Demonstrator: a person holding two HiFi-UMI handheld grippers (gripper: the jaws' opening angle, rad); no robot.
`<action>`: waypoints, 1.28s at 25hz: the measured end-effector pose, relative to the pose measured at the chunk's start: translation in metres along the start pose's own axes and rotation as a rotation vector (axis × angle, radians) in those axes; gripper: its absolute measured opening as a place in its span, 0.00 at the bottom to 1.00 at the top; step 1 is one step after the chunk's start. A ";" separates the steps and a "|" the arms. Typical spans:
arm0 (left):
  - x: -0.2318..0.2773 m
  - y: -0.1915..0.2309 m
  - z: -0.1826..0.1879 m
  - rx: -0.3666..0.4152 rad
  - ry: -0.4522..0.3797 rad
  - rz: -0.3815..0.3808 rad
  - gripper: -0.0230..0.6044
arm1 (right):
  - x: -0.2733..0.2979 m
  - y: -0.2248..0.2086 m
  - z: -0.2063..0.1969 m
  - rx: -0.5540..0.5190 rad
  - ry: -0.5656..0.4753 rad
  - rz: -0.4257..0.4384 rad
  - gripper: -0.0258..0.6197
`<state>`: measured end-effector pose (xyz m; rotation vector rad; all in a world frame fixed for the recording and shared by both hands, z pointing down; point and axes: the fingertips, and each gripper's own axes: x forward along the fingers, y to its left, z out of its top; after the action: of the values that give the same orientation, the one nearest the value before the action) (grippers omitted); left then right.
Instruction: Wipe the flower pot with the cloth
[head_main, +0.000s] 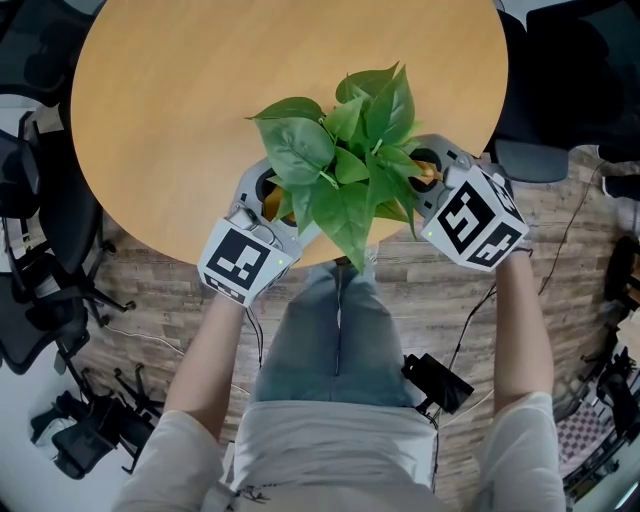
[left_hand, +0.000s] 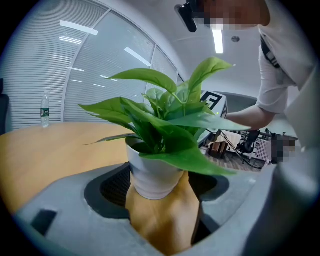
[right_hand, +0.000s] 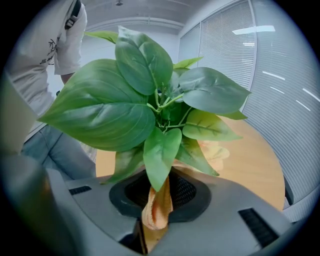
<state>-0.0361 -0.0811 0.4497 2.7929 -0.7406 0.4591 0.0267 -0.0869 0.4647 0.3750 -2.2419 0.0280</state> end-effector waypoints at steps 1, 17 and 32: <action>0.000 -0.001 0.000 0.000 0.000 0.004 0.63 | -0.001 0.002 0.000 0.000 0.000 0.000 0.13; 0.003 -0.004 0.002 -0.052 -0.019 0.101 0.63 | -0.005 0.018 -0.004 0.020 -0.007 0.009 0.13; 0.012 -0.003 0.006 -0.110 -0.035 0.218 0.62 | -0.009 0.026 -0.004 0.048 -0.025 0.014 0.13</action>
<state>-0.0233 -0.0851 0.4481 2.6364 -1.0518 0.3934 0.0277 -0.0596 0.4630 0.3875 -2.2714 0.0847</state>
